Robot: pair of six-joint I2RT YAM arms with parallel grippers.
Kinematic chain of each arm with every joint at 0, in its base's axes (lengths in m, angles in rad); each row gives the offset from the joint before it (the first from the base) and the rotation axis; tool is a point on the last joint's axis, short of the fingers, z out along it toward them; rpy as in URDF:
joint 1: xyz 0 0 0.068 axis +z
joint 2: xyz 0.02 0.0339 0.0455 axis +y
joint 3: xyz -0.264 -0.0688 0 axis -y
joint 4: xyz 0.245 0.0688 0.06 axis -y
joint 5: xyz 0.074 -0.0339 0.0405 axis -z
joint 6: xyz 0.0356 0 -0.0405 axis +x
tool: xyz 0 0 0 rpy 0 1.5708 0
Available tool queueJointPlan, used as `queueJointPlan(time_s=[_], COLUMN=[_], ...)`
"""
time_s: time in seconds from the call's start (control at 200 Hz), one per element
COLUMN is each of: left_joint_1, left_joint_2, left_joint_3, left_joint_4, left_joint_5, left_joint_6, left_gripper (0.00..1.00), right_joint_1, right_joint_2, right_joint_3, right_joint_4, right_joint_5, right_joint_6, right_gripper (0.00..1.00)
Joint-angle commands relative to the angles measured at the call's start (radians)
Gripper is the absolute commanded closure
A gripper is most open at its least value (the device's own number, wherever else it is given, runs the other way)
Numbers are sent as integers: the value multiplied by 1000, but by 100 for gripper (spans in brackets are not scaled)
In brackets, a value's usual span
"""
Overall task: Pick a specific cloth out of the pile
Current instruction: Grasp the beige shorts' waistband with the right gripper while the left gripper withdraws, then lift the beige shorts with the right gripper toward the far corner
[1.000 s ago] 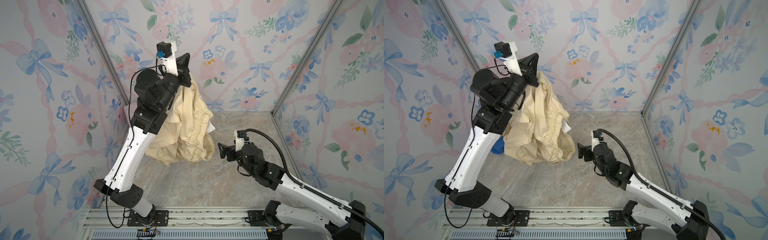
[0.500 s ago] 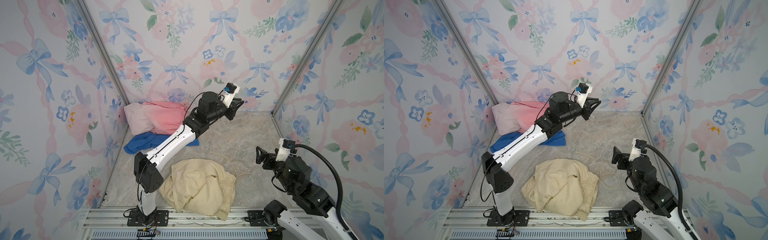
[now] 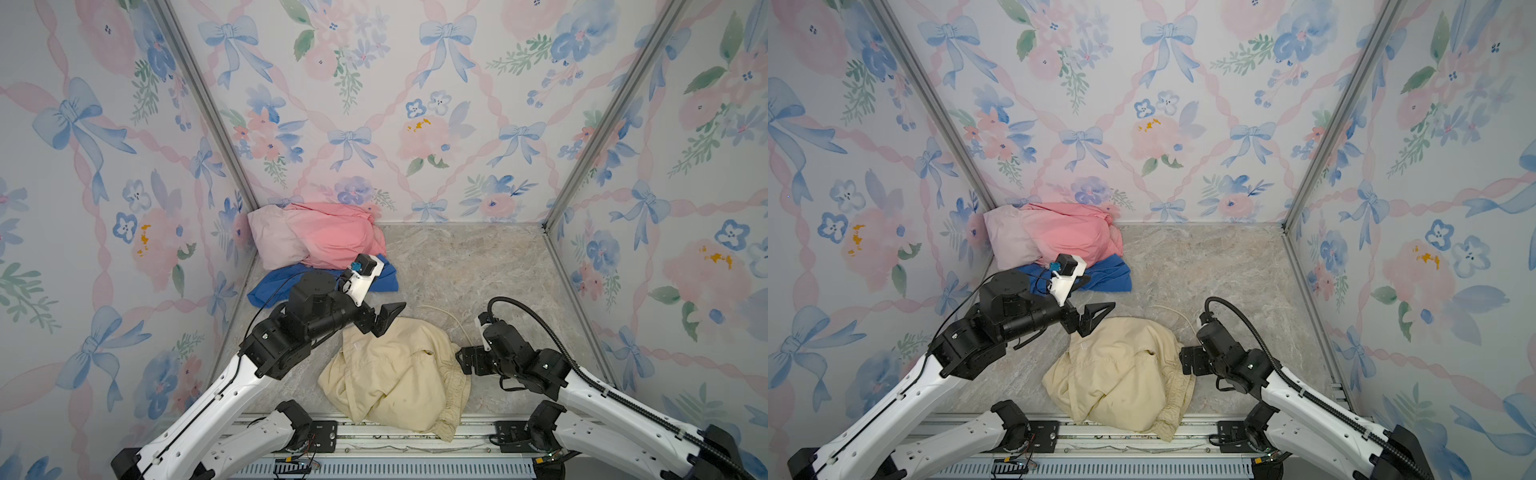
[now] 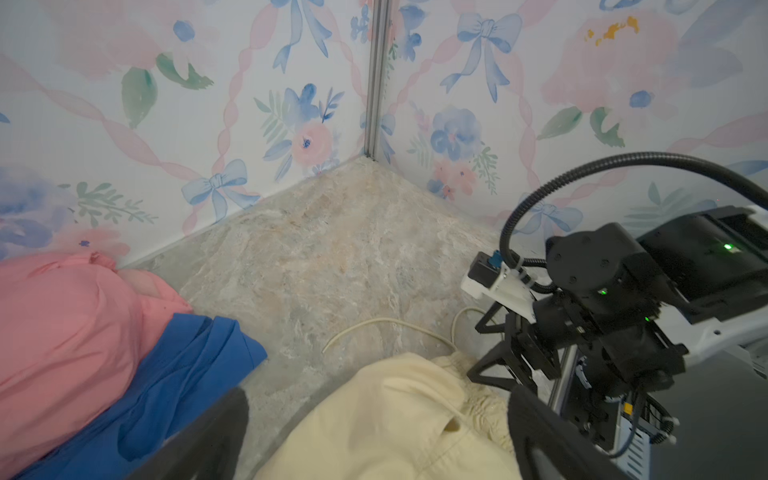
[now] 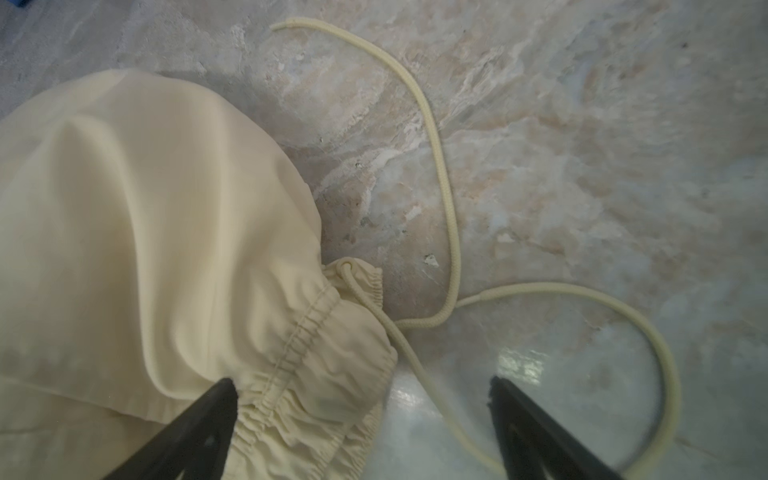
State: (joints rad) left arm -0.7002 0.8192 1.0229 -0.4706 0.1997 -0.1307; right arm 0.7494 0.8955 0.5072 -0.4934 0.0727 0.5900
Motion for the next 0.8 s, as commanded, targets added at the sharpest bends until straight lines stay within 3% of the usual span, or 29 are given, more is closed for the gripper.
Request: queueJointPlan(time_s=[0.0,0.055,0.18,0.315,0.355,0.42,0.45,0.505,0.63,0.795], left_joint_1=[7,8,9,8,8,8,8,8,15,65], left_joint_2=[-57,-76,-54,-10,-2,8,16,39,101,197], left_joint_3=[-72,-78,-70,-34,-25,-17,-10,8,81,219], left_joint_4=[-85,-85,-85,-85,-84,-81,-80,-81,-80,-45], left_joint_5=[50,52,54,75,83,75,66,47,-16,-105], left_joint_6=[-64,-69,-51,-40,-33,-14,0,36,109,191], left_gripper=[2,2,2,2,2,2,2,2,2,2], right_joint_1=[-9,-12,-20,36,35,31,30,34,-16,-235], right_joint_2=[72,111,226,292,303,307,302,287,259,250], right_joint_3=[-4,-15,-20,-3,0,22,45,99,292,658], right_joint_4=[146,195,261,230,237,219,201,146,-12,-167], right_joint_5=[-71,-80,-126,-34,-40,-39,-33,-5,39,-41], right_joint_6=[61,70,89,102,100,87,74,43,-109,-278], right_gripper=[1,0,9,15,27,67,82,100,100,100])
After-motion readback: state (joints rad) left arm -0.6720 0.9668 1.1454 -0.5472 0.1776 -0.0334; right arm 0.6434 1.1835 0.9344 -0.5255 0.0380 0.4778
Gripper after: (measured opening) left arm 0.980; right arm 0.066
